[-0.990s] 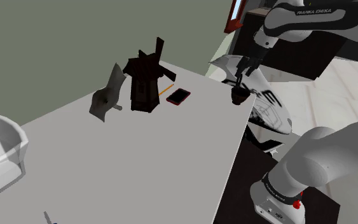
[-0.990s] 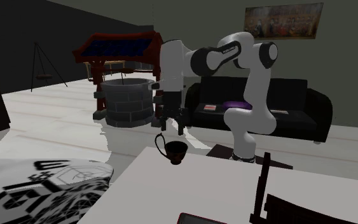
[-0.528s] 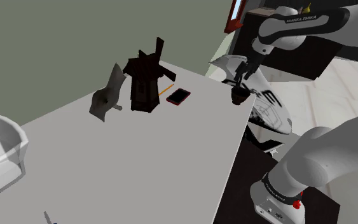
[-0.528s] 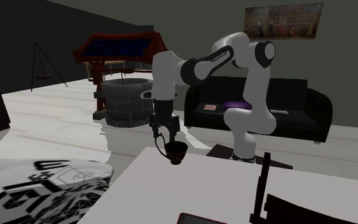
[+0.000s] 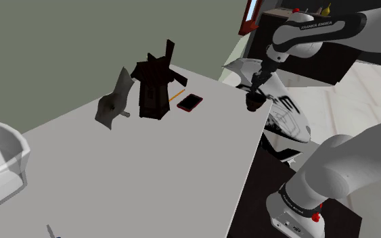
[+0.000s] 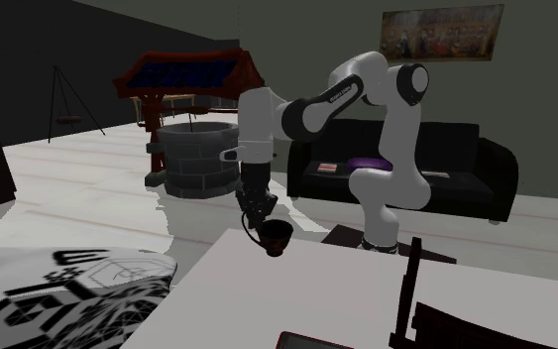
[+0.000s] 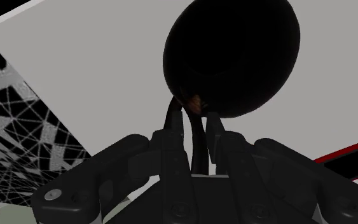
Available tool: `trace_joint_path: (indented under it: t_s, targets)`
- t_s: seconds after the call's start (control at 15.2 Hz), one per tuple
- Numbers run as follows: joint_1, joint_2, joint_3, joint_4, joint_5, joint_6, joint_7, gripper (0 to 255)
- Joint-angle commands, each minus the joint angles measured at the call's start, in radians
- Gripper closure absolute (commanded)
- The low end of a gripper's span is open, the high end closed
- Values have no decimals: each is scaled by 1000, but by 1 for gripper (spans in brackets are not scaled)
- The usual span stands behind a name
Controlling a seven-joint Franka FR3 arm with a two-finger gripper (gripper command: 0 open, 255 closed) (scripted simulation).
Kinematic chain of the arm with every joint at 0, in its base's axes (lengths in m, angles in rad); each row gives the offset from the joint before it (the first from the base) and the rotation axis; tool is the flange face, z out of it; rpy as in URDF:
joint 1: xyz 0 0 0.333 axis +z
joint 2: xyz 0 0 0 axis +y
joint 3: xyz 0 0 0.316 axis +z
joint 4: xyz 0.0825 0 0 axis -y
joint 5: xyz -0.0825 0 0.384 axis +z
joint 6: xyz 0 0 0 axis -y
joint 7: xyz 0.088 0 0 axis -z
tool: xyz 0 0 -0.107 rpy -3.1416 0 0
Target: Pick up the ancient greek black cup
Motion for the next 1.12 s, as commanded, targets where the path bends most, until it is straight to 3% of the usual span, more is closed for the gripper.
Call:
trace_joint_path:
  t_s: [0.0,0.33,1.06]
  targets:
    - [0,0,0,0,0,0,0,255]
    - [0,0,-1,0,0,0,-1,255]
    - [0,-29,23,123,-8,-149,27,255]
